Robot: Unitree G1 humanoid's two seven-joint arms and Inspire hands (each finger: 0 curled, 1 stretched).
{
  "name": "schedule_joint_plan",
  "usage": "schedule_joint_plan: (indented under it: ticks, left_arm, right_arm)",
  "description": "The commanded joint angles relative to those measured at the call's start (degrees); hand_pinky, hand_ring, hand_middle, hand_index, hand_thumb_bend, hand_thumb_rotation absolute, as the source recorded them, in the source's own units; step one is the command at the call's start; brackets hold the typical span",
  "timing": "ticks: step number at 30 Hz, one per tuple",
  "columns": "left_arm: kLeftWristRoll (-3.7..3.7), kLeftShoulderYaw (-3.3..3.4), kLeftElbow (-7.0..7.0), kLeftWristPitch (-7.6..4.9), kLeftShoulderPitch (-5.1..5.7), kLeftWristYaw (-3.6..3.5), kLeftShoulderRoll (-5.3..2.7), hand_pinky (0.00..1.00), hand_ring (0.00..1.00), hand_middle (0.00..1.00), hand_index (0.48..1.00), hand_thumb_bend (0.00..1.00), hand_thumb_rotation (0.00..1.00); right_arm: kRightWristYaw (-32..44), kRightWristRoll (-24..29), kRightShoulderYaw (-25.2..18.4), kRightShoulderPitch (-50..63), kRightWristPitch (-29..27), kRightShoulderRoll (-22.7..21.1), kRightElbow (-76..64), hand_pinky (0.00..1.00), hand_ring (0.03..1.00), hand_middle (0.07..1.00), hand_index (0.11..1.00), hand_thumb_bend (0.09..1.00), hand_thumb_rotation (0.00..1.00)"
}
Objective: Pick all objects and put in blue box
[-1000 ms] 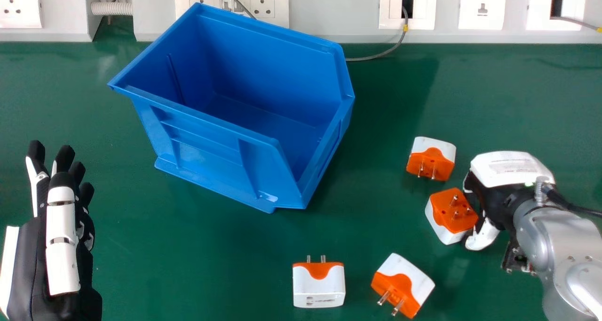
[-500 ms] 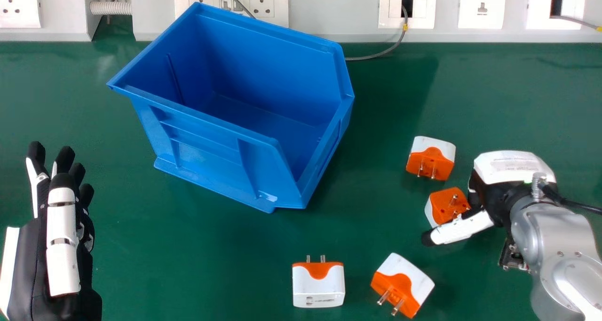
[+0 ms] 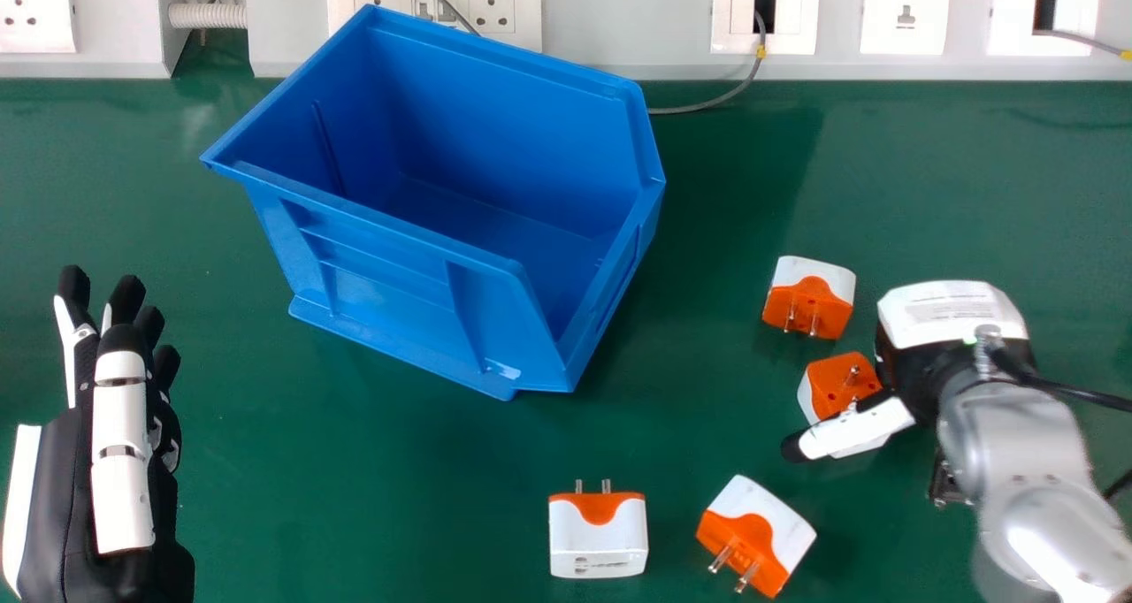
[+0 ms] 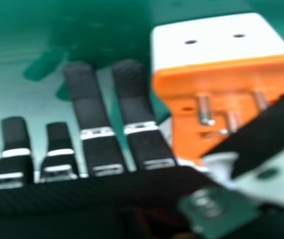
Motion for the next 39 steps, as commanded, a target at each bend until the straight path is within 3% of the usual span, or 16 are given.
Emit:
schedule_joint_plan:
  ticks: [1, 7, 12, 14, 17, 19, 20, 21, 22, 24, 26, 27, 33, 39]
  left_arm:
    - [-0.7, 0.12, -1.09, -0.51, -0.32, -0.31, 0.34, 1.0, 1.0, 1.0, 0.988, 0.22, 1.0]
    - [-0.28, -0.64, -1.49, -0.43, 0.14, 0.02, -0.21, 1.0, 1.0, 1.0, 0.982, 0.21, 1.0]
    - [-0.37, -0.54, -0.96, -1.09, 0.35, -0.31, 0.1, 1.0, 1.0, 1.0, 0.982, 0.21, 1.0]
    - [-0.54, -0.47, -0.87, -1.35, 0.49, -0.41, 0.08, 1.0, 1.0, 1.0, 0.985, 0.22, 1.0]
    - [-1.03, -0.24, -0.82, -1.71, 0.57, -0.63, -0.05, 1.0, 1.0, 1.0, 0.985, 0.22, 1.0]
    - [-1.38, -0.03, -0.69, -1.82, 0.43, -0.85, 0.08, 1.0, 1.0, 1.0, 0.986, 0.23, 1.0]
    - [-1.84, 0.13, -0.54, -1.76, 0.28, -0.97, 0.12, 1.0, 1.0, 1.0, 0.986, 0.23, 1.0]
    - [-2.29, 0.28, -0.39, -1.65, 0.1, -1.06, 0.1, 1.0, 1.0, 1.0, 0.986, 0.23, 1.0]
    - [-2.48, 0.4, -0.27, -1.63, -0.06, -1.19, 0.11, 1.0, 1.0, 1.0, 0.986, 0.24, 1.0]
    - [-2.2, 0.54, -0.06, -1.65, -0.35, -1.22, 0.16, 1.0, 1.0, 1.0, 0.986, 0.24, 1.0]
    - [-1.73, 0.45, -0.07, -1.5, -0.47, -1.15, 0.23, 1.0, 1.0, 1.0, 0.986, 0.24, 0.99]
    - [-1.62, 0.34, -0.19, -1.32, -0.51, -1.13, 0.24, 1.0, 1.0, 1.0, 0.986, 0.24, 0.99]
    - [-1.9, 0.1, -0.28, -0.7, -0.71, -1.15, 0.25, 1.0, 1.0, 1.0, 0.991, 0.24, 1.0]
    - [-2.27, 0.19, -0.35, -0.75, -0.54, -1.45, 0.21, 1.0, 1.0, 1.0, 0.991, 0.24, 1.0]
  right_arm:
    - [-0.1, 0.64, 0.65, -1.73, 0.64, 2.4, 6.76, 0.73, 0.838, 0.925, 0.925, 0.964, 0.85]
    - [-2.33, 2.58, 2.6, -11.4, -0.69, 8.49, 27.52, 0.69, 0.797, 0.891, 0.925, 0.892, 0.77]
    - [-0.25, 2.95, 5.53, -17.67, -0.07, 11.64, 38.94, 0.68, 0.778, 0.866, 0.892, 0.854, 0.76]
    - [-1.72, 3.82, 5.77, -18.05, -0.45, 11.67, 39.4, 0.63, 0.729, 0.812, 0.834, 0.769, 0.54]
    - [-13.61, 7.5, 0.49, -11.78, -1.15, 9.18, 28.74, 0.63, 0.729, 0.812, 0.834, 0.769, 0.54]
    - [-18.38, 9.04, -1.69, -7.77, -2.82, 7.03, 22.21, 0.52, 0.629, 0.696, 0.787, 0.691, 0.35]
    - [-19.35, 9.89, -2.62, -6.51, -3.09, 6.39, 20.16, 0.52, 0.629, 0.696, 0.787, 0.691, 0.35]
    - [-19.58, 10.69, -3.3, -5.76, -2.91, 6.0, 18.78, 0.52, 0.629, 0.696, 0.787, 0.691, 0.35]
    - [-19.2, 10.94, -3.46, -5.37, -2.2, 5.72, 17.75, 0.49, 0.588, 0.665, 0.767, 0.656, 0.28]
    - [-18.06, 12.15, -4.03, -5.58, -1.13, 5.53, 17.86, 0.49, 0.588, 0.665, 0.767, 0.656, 0.28]
    - [-16.22, 12.2, -3.38, -6.06, -0.52, 4.89, 18.38, 0.44, 0.528, 0.62, 0.753, 0.606, 0.18]
    - [-15.84, 12.21, -3.3, -6.24, 0.05, 4.86, 18.43, 0.44, 0.528, 0.62, 0.753, 0.606, 0.18]
    - [-12.83, 12.99, -3.04, -7.02, 1.97, 4.31, 18.61, 0.39, 0.466, 0.572, 0.783, 0.554, 0.07]
    - [-14.06, 12.98, -2.8, -5.07, -1.54, 1.31, 14.21, 0.39, 0.449, 0.556, 0.77, 0.536, 0.04]
